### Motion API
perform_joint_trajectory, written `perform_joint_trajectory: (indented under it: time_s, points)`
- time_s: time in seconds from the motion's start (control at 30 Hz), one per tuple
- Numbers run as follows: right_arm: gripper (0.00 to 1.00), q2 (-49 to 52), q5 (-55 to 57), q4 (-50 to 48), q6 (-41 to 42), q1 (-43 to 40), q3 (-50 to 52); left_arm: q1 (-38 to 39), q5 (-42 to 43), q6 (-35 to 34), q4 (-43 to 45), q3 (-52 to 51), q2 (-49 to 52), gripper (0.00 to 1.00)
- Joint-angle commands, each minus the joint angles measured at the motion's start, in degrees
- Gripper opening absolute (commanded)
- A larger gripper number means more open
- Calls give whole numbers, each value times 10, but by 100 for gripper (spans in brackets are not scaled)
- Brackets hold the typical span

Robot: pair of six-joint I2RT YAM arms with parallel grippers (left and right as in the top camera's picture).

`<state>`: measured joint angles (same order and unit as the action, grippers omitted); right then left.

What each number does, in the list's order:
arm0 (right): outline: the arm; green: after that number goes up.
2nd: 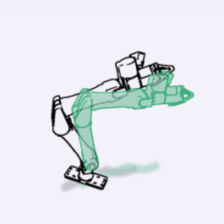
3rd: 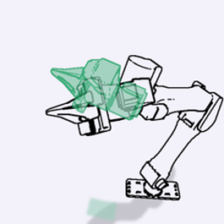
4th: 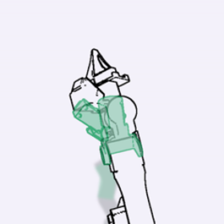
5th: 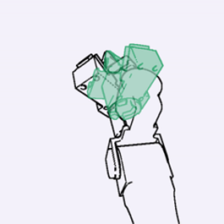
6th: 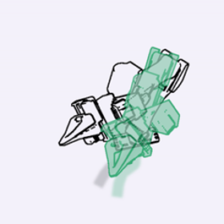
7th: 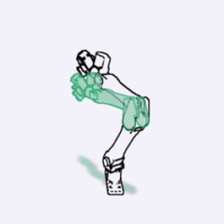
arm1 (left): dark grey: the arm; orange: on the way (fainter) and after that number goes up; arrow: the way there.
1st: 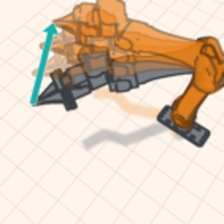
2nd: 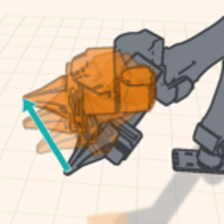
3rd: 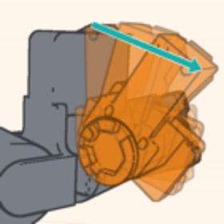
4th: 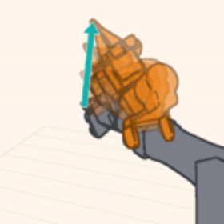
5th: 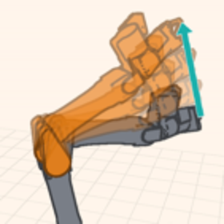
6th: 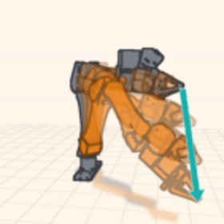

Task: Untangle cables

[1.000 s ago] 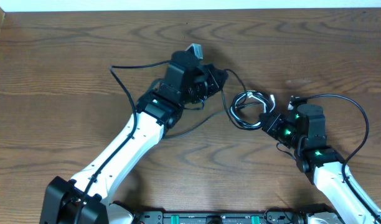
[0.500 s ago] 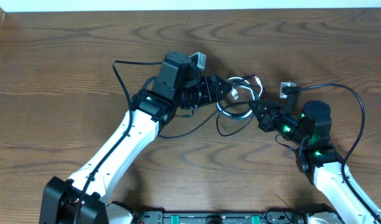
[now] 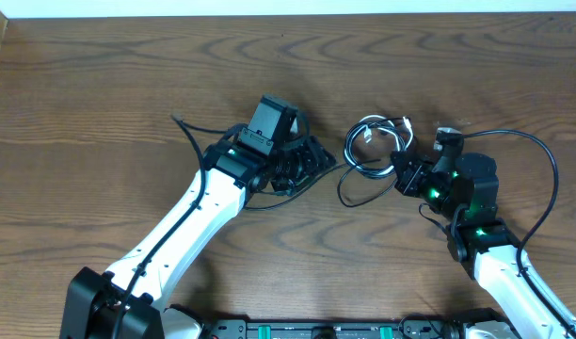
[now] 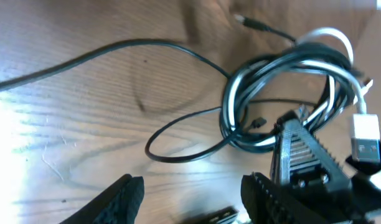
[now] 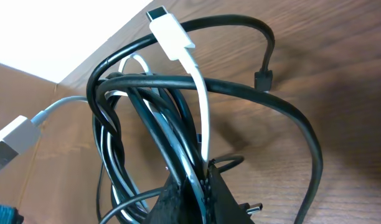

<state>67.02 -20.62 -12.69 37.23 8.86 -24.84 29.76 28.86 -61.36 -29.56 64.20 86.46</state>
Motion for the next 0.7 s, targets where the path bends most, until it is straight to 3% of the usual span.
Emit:
perform_joint_trajectory:
  time_s: [0.0,0.23,0.43,0.67]
  points:
    - [1,-3,17,0,19,2,-2,20,-19,-116,1,5,-4,56]
    - [1,-3,26,18,22,2,-2,81,-61,-225,5,5,-4,57]
    - [1,-3,25,19,37,2,-2,127,-150,-236,29,5,0,55]
    - [1,-3,22,23,41,2,-2,164,-174,-236,53,5,59,36]
